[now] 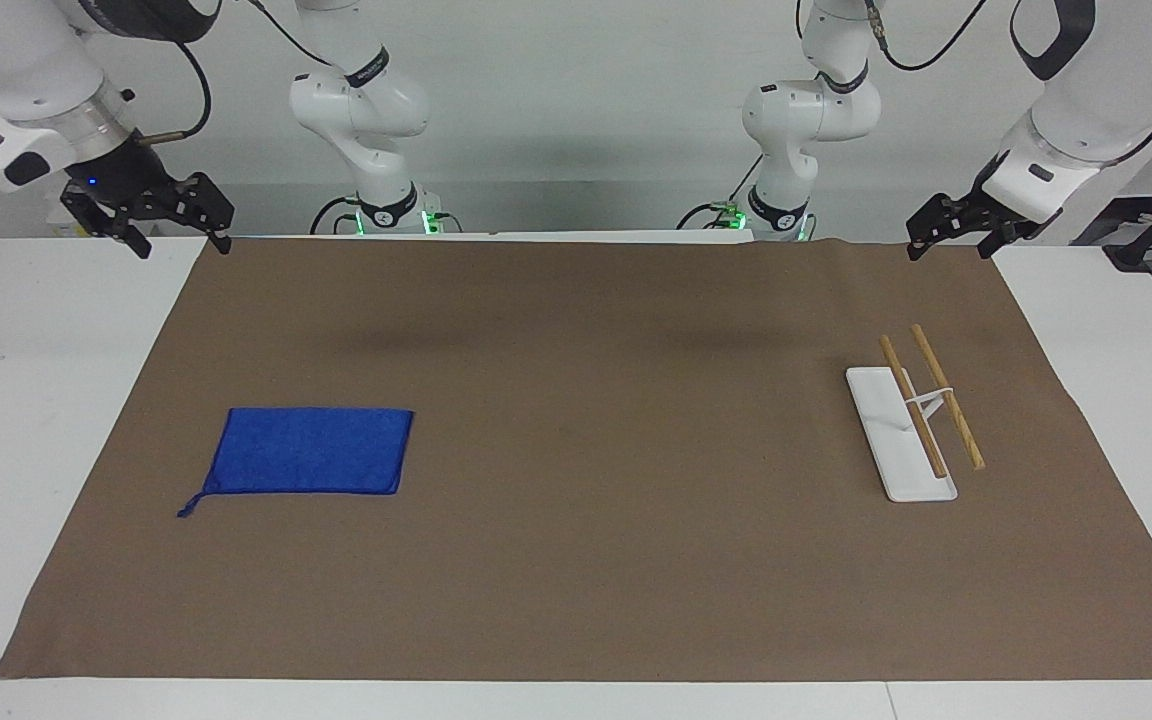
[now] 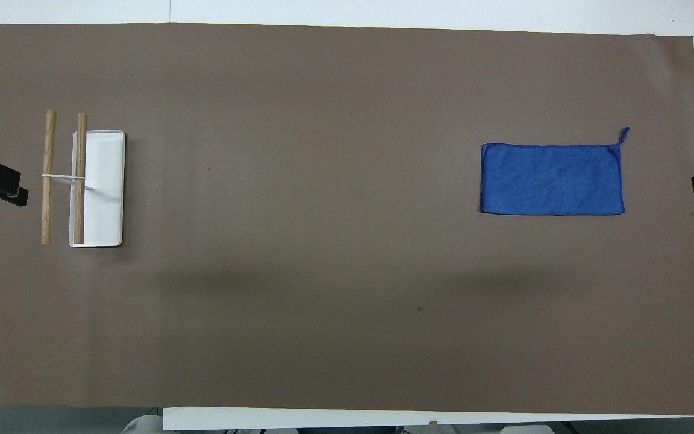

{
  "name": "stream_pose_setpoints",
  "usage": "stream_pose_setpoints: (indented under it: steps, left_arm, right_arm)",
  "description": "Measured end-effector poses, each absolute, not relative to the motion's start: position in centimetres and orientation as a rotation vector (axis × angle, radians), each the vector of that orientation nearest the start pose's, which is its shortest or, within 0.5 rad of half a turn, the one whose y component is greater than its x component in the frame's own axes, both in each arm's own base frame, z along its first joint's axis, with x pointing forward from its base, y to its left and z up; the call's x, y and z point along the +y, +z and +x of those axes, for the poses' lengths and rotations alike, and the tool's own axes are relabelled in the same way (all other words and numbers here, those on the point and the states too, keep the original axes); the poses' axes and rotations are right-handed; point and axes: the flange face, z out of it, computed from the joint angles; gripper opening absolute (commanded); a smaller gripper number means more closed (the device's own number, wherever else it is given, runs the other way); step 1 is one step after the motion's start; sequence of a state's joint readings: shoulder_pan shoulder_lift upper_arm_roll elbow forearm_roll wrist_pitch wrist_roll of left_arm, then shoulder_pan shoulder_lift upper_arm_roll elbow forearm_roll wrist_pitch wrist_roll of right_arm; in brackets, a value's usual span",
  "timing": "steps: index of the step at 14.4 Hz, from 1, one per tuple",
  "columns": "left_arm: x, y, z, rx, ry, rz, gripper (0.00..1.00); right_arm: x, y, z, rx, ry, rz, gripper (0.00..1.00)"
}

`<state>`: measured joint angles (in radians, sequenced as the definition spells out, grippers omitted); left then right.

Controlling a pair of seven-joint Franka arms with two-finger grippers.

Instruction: Right arm passes towel to left arm to hang

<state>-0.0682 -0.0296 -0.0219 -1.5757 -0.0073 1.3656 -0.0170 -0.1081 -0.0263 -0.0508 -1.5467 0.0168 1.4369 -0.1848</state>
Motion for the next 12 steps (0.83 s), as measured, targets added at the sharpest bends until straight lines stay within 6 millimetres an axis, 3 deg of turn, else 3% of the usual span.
stream_pose_setpoints:
  steps: [7, 9, 12]
  left_arm:
    - [-4.8, 62.2, 52.0, 0.115, 0.283, -3.124, 1.00]
    - [-4.8, 62.2, 52.0, 0.115, 0.283, -3.124, 1.00]
    - [-4.8, 62.2, 52.0, 0.115, 0.283, -3.124, 1.00]
  right_arm:
    - [-8.7, 63.2, 52.8, -0.032, 0.116, -3.108, 1.00]
    - [-8.8, 61.0, 53.7, -0.031, 0.078, -3.114, 1.00]
    - [-9.0, 54.9, 55.4, -0.033, 0.002, -3.125, 1.00]
